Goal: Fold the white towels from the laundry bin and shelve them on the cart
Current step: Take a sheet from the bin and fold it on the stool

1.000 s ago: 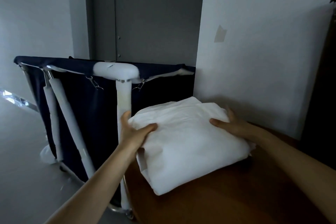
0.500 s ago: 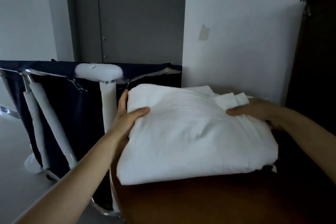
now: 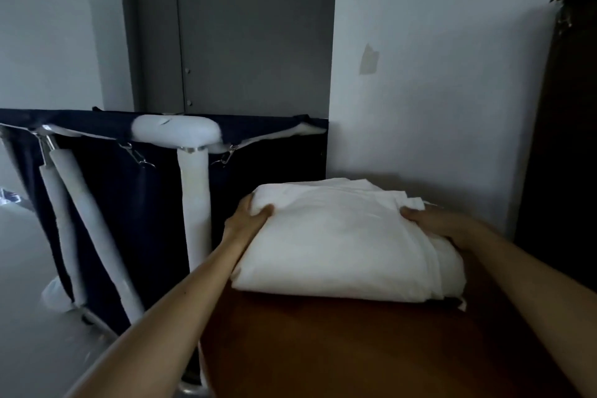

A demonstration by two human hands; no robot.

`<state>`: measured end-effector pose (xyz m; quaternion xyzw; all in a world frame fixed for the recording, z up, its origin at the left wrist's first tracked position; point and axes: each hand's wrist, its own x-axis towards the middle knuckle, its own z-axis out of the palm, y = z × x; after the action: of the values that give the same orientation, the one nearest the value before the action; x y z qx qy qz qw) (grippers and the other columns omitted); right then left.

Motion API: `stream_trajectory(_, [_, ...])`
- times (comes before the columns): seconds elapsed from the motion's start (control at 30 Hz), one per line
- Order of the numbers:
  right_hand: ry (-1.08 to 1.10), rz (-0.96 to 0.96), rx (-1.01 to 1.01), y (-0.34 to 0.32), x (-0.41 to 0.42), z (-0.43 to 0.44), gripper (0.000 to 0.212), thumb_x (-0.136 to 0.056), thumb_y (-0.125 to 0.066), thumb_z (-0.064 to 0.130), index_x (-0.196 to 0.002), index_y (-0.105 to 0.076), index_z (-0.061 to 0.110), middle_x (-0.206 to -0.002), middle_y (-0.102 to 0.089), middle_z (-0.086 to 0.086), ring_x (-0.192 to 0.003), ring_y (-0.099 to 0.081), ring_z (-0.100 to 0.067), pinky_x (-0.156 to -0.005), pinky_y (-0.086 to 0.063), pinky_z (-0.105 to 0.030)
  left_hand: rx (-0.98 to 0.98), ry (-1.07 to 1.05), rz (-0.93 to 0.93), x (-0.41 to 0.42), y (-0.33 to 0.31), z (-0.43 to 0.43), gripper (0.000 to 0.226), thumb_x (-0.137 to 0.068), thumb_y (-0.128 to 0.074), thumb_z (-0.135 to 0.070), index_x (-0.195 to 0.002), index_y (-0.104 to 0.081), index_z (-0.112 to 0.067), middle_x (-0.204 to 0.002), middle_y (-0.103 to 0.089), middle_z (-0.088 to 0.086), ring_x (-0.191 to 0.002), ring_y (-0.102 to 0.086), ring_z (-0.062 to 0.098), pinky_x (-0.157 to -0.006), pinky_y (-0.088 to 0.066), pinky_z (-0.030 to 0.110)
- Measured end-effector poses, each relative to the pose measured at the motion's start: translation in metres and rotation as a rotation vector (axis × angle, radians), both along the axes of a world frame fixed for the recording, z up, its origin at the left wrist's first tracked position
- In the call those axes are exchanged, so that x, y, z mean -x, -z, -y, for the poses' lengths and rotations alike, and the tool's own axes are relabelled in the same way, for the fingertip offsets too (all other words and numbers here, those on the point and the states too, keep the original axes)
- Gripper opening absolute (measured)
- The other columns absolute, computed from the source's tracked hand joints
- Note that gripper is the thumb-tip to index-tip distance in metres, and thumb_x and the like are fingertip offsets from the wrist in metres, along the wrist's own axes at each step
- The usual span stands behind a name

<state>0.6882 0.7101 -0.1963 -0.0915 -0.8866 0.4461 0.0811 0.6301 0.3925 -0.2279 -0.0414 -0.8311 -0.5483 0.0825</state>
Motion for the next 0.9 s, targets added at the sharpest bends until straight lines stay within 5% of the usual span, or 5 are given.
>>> stream_trajectory(0.13, [0.126,-0.031,-0.267,0.011,0.005,-0.002,0.047,-0.102,-0.023,0.032,-0.141,-0.04,0.011,-0.147,-0.038,-0.013,-0.133,-0.037,-0.025,-0.107,-0.026,-0.029,-0.28,0.246,0.229,-0.03,0.009,0.013,0.092,-0.057,-0.061,-0.079,-0.127,-0.051,-0.021,-0.118,-0.062,0.003,-0.107,-0.059,0.019,-0.099,-0.04,0.033])
stream_trajectory(0.27, [-0.036,-0.007,0.147,0.014,-0.018,-0.007,0.059,-0.093,-0.039,0.052,-0.137,-0.045,0.013,-0.135,-0.051,-0.008,-0.116,-0.051,-0.026,-0.102,-0.035,-0.033,-0.142,0.448,0.227,-0.048,0.012,0.033,0.113,-0.027,-0.065,-0.088,-0.122,-0.048,-0.03,-0.109,-0.063,-0.014,-0.102,-0.059,0.002,-0.088,-0.045,0.022])
stream_trajectory(0.43, [-0.028,-0.036,0.236,0.018,-0.052,0.002,0.125,-0.026,-0.075,0.078,-0.136,-0.043,0.026,-0.127,-0.053,-0.003,-0.115,-0.052,-0.028,-0.101,-0.039,-0.041,-0.152,0.414,0.129,-0.059,0.015,0.025,0.121,-0.023,-0.082,-0.065,-0.131,-0.042,-0.027,-0.114,-0.062,-0.01,-0.102,-0.061,0.008,-0.083,-0.049,0.025])
stream_trajectory(0.6, [0.02,-0.228,0.003,0.011,-0.058,0.014,0.052,-0.093,-0.053,0.03,-0.141,-0.039,0.016,-0.14,-0.046,-0.008,-0.123,-0.045,-0.026,-0.09,-0.031,-0.024,-0.107,0.269,-0.107,-0.072,0.006,0.006,0.093,-0.064,-0.077,-0.044,-0.143,-0.03,-0.027,-0.124,-0.051,-0.011,-0.111,-0.051,0.009,-0.091,-0.039,0.024])
stream_trajectory(0.9, [-0.009,0.071,-0.131,-0.014,-0.038,-0.005,0.066,-0.088,-0.048,0.054,-0.14,-0.04,0.015,-0.145,-0.042,-0.009,-0.122,-0.046,-0.022,-0.095,-0.032,-0.028,-0.225,0.206,0.172,-0.061,-0.005,0.004,0.087,-0.073,-0.076,-0.039,-0.142,-0.031,-0.015,-0.123,-0.054,0.002,-0.104,-0.055,0.019,-0.09,-0.043,0.032])
